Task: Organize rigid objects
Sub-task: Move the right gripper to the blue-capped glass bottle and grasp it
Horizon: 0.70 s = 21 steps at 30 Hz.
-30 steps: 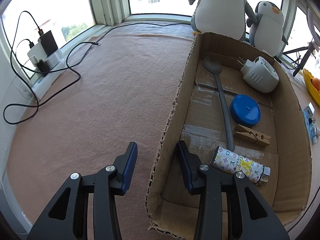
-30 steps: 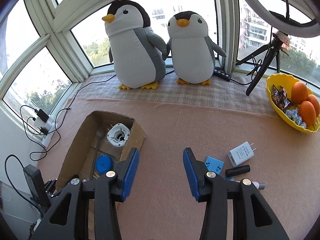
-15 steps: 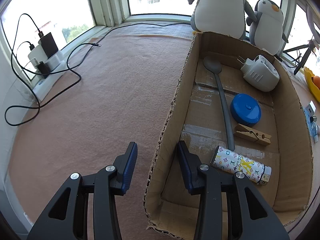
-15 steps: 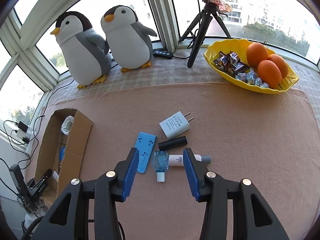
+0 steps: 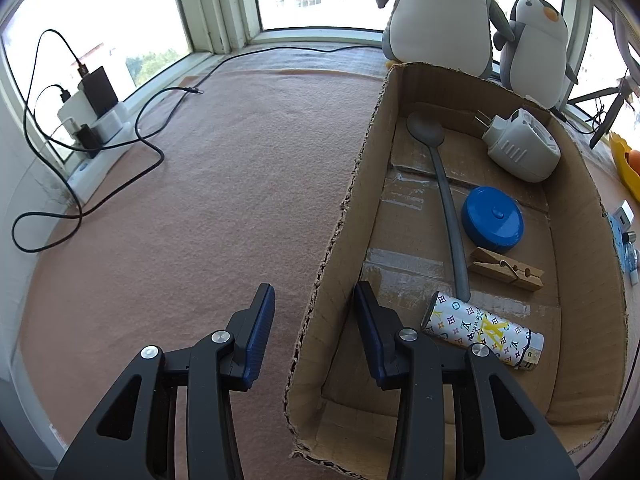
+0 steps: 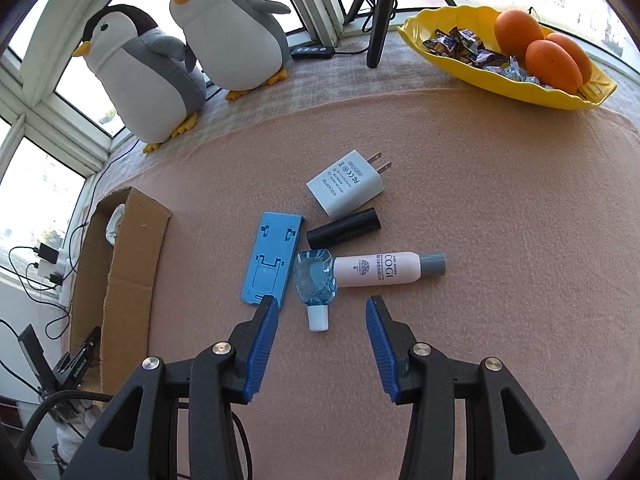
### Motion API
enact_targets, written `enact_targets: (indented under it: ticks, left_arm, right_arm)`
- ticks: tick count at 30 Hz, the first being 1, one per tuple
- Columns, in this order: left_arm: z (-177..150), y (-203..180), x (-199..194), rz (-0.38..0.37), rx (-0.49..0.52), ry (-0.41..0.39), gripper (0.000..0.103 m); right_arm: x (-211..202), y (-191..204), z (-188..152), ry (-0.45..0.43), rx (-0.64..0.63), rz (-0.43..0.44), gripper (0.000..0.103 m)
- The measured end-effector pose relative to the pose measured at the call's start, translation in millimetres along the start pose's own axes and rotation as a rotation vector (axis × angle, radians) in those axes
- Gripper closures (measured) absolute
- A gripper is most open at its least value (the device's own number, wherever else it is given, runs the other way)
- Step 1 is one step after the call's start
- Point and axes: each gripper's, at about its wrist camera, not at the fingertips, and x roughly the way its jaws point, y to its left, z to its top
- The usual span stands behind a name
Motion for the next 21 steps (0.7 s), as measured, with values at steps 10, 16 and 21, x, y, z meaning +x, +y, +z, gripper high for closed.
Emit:
enact_targets:
  ticks: [10, 16, 21]
  left_arm:
    - [-1, 1, 0, -0.003, -0.005, -0.001, 0.064]
    - [-2, 1, 0, -0.004, -0.008, 0.000, 0.064]
    - [-2, 1, 1, -0.005, -0.010, 0.000, 0.064]
  right_arm:
    - [30, 10, 1, 0.055, -0.028, -0.019, 0.072]
    - [40, 9, 8, 0.067, -0.034, -0.049, 0.072]
    - [47, 10, 14, 0.073, -0.047, -0.075, 0.072]
